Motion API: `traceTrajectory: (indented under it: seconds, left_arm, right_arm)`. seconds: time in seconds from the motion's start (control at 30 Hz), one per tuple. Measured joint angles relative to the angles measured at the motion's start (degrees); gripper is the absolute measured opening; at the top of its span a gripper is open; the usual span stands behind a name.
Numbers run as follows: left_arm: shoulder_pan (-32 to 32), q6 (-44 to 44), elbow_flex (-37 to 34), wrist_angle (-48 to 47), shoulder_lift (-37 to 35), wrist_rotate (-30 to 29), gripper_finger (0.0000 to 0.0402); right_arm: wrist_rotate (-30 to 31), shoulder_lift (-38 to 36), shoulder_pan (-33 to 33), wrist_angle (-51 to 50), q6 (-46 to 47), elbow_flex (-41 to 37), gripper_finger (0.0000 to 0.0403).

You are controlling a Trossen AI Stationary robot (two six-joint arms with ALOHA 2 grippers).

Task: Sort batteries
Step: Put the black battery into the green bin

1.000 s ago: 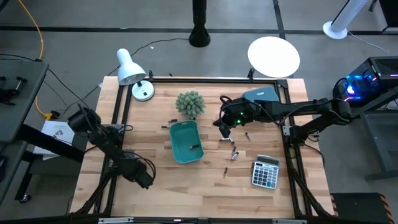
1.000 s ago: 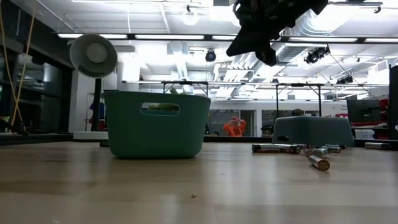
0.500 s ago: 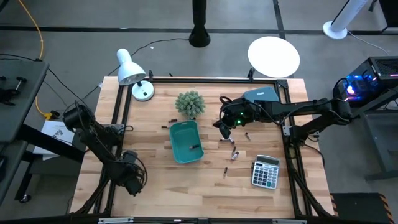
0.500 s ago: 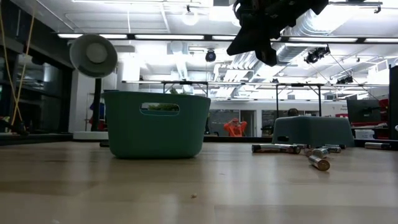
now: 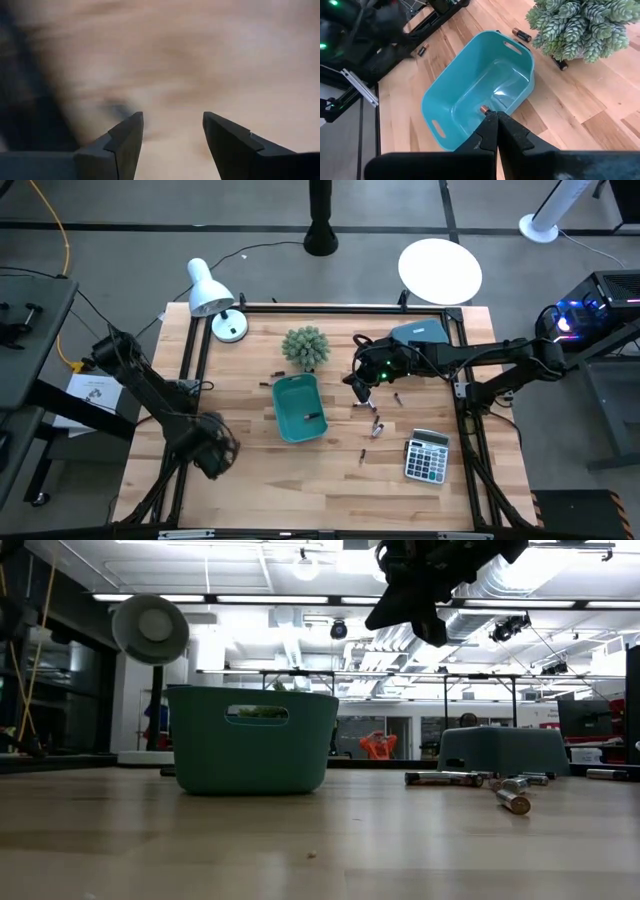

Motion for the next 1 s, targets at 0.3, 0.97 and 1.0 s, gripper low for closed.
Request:
traceTrajectory:
  seconds: [0.3,0.97,1.0]
  left_arm:
    - [4.33,-7.86,-2.87,5.87,4.55,3.03,0.02]
    - [10.87,-4.57,-3.93,9.78,11.15,0.32,0.0032]
    - [10.63,-4.24,-3.53,9.79,10.57,-1.93,0.0029]
  right_arm:
    - [0.39,0.0,0.01,0.0,0.04,0.0,0.0]
    - [0.14,0.0,-0.02,-0.33,1.37,0.0,0.0]
    - [0.09,0.0,-0.02,-0.31,1.37,0.0,0.0]
